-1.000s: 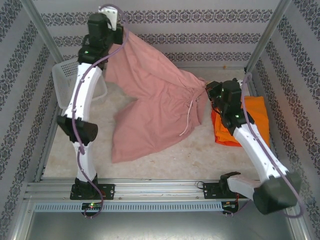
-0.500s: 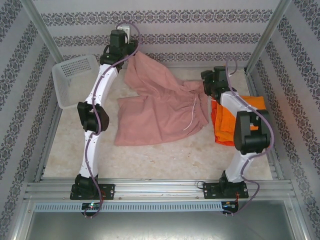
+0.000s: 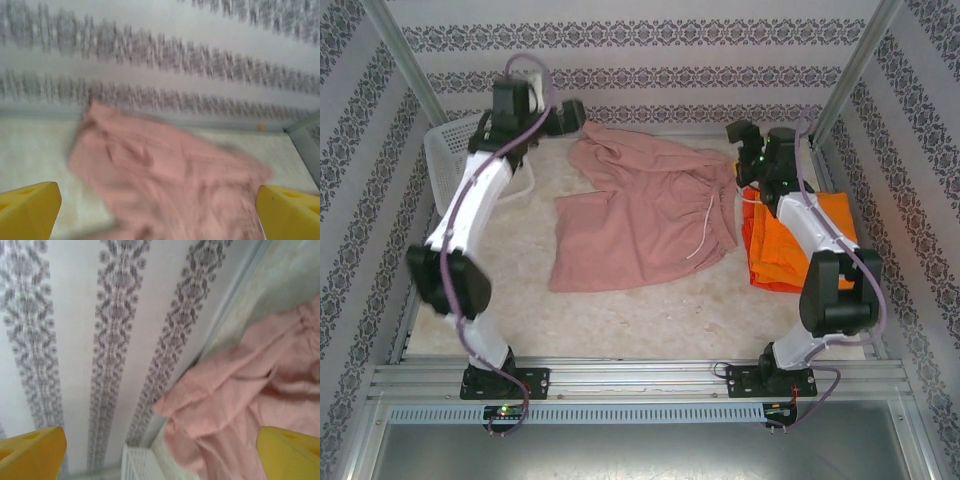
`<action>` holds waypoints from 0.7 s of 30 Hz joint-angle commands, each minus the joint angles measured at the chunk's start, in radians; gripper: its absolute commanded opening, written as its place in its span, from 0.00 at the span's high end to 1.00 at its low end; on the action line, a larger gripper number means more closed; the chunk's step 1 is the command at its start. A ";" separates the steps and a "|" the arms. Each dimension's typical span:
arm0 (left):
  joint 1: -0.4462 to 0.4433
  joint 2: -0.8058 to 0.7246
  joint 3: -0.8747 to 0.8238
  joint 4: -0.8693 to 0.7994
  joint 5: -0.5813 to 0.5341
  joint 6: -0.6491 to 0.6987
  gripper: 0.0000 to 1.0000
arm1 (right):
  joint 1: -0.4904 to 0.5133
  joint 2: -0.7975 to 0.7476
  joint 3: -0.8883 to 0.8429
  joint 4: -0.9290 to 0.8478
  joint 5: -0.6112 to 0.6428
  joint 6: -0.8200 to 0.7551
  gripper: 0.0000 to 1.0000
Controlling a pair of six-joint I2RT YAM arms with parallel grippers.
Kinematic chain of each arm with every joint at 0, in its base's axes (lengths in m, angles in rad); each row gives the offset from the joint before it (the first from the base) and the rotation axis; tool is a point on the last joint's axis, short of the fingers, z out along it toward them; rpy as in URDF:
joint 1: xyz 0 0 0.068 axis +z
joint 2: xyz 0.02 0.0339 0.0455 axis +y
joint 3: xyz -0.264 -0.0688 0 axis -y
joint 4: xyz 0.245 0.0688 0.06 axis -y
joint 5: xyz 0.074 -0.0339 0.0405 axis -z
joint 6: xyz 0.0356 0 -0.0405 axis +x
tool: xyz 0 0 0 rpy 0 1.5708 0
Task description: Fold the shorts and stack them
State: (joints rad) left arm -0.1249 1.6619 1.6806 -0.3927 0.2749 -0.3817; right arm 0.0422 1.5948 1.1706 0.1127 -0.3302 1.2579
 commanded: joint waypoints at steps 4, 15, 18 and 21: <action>-0.004 -0.330 -0.571 0.235 0.090 -0.284 0.04 | 0.055 -0.119 -0.183 -0.055 -0.106 -0.158 0.02; -0.015 -0.693 -1.063 -0.033 0.011 -0.491 0.16 | 0.044 -0.299 -0.394 -0.102 -0.060 -0.203 0.02; -0.018 -0.716 -1.123 -0.058 0.036 -0.540 0.23 | 0.039 -0.300 -0.390 -0.113 -0.074 -0.204 0.02; -0.022 -0.730 -1.166 -0.057 0.052 -0.562 0.33 | 0.038 -0.302 -0.390 -0.116 -0.076 -0.203 0.02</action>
State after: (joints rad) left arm -0.1318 0.9535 0.5407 -0.4110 0.3122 -0.8730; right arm 0.0872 1.3113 0.7887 0.0074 -0.4091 1.0740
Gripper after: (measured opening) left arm 0.683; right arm 0.978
